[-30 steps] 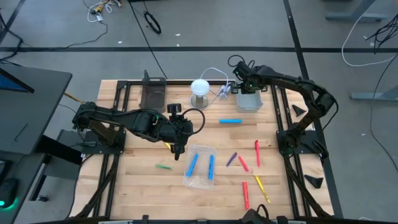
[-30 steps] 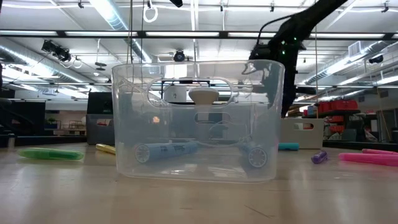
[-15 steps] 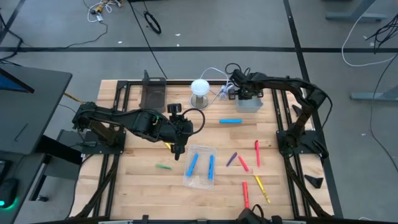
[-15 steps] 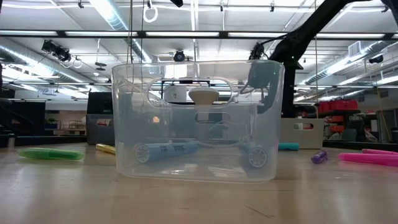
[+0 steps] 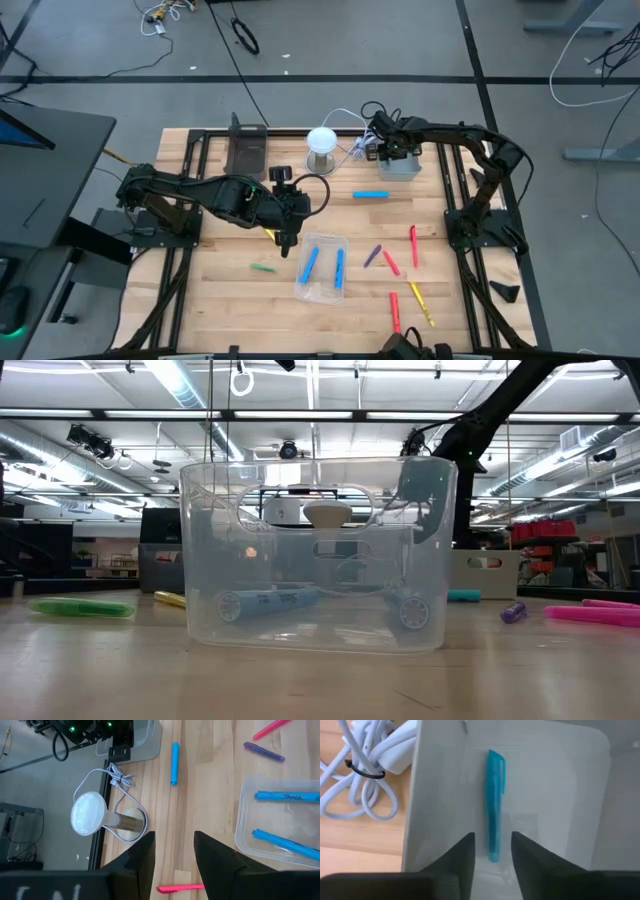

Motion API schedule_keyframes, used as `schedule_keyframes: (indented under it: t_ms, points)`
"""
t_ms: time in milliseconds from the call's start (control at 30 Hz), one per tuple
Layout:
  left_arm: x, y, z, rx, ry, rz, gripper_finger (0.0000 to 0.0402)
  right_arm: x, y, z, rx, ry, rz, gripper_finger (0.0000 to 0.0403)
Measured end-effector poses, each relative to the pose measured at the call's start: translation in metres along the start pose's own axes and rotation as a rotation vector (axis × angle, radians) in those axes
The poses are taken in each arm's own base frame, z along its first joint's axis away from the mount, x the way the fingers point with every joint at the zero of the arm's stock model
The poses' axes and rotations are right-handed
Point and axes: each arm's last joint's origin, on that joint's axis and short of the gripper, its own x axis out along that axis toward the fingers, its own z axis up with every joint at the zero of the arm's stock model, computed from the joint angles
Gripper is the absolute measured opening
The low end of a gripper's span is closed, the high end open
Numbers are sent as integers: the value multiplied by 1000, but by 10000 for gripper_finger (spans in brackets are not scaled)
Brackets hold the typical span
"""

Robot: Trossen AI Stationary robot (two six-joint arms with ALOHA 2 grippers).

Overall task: Pick & Place Markers
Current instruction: Put the green pen into the gray bin

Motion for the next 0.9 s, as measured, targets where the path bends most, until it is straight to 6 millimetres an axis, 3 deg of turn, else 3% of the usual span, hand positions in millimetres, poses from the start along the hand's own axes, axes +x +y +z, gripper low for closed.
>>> schedule_keyframes:
  t_ms: [267, 567, 900]
  points:
    - [0, 0, 0, 0, -4, 0, 142, -9, 3, 8, -31, -38, -20, 172]
    - [0, 0, 0, -2, -3, 0, 142, -56, 15, 26, -88, -38, -78, 166]
    - [0, 0, 0, 14, -3, 0, 142, -93, 29, 12, -170, -75, -81, 175]
